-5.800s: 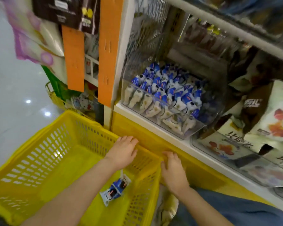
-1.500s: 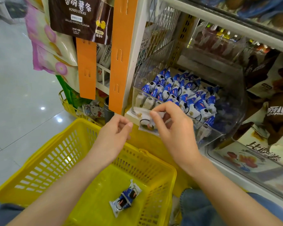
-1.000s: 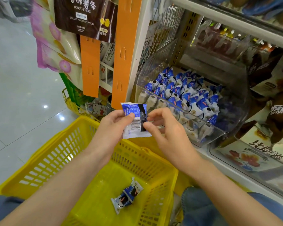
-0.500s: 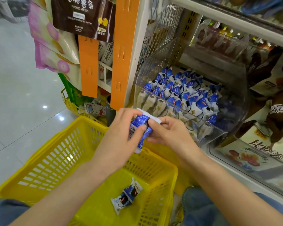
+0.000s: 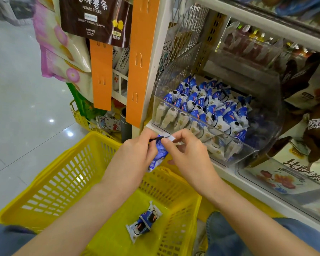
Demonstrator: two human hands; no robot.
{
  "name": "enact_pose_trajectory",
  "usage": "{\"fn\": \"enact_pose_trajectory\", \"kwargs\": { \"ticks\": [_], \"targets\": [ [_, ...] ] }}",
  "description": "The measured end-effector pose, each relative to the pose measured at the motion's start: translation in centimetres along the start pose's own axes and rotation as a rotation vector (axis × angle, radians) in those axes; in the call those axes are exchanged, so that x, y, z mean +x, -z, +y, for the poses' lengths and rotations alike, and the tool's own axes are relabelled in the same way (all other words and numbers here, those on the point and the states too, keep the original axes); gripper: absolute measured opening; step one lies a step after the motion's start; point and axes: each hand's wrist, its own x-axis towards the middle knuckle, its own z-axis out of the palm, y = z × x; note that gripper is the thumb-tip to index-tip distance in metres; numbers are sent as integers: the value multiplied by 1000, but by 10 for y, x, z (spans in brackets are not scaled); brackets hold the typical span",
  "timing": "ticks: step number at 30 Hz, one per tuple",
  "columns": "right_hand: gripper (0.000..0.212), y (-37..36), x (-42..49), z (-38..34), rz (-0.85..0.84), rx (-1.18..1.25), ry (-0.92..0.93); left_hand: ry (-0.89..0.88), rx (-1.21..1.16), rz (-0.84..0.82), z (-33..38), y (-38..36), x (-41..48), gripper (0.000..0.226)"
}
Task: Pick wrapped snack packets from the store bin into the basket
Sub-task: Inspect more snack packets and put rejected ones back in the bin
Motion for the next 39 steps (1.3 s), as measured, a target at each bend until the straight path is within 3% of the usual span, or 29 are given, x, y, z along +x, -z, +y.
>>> {"fn": "enact_pose_trajectory", "kwargs": {
  "ticks": [5, 13, 17, 22, 24, 28, 30, 33, 35, 39],
  "targets": [
    [22, -4, -2, -7, -169, 193, -156, 23, -118, 38, -2, 0, 1, 12],
    [24, -1, -1, -5, -136, 146, -94, 111, -295, 3, -2, -3, 7, 12],
    [19, 3, 4, -1, -75, 108, -73, 154, -300, -122, -1, -9, 2, 28],
    [21, 4, 5, 0, -97, 130, -29, 184, -348, -120, -4, -4, 6, 37],
    [28, 7, 6, -2, -124, 135, 36, 271, -478, -125, -4, -1, 9, 35],
    [36, 11, 4, -7, -210, 118, 103, 609, -970, -175, 1, 7, 20, 24],
    [43, 12, 5, -7, -158, 108, 106, 626, -1093, -265, 3, 8, 20, 24],
    [59, 11, 6, -7, -56, 86, 52, 536, -1062, -303, 3, 4, 14, 43],
    [62, 9, 7, -8, -54, 122, 5, 509, -1007, -239, 2, 3, 13, 34],
    [34, 9, 8, -8, -166, 131, -28, 531, -935, -109, -1, 2, 14, 21]
  ]
}}
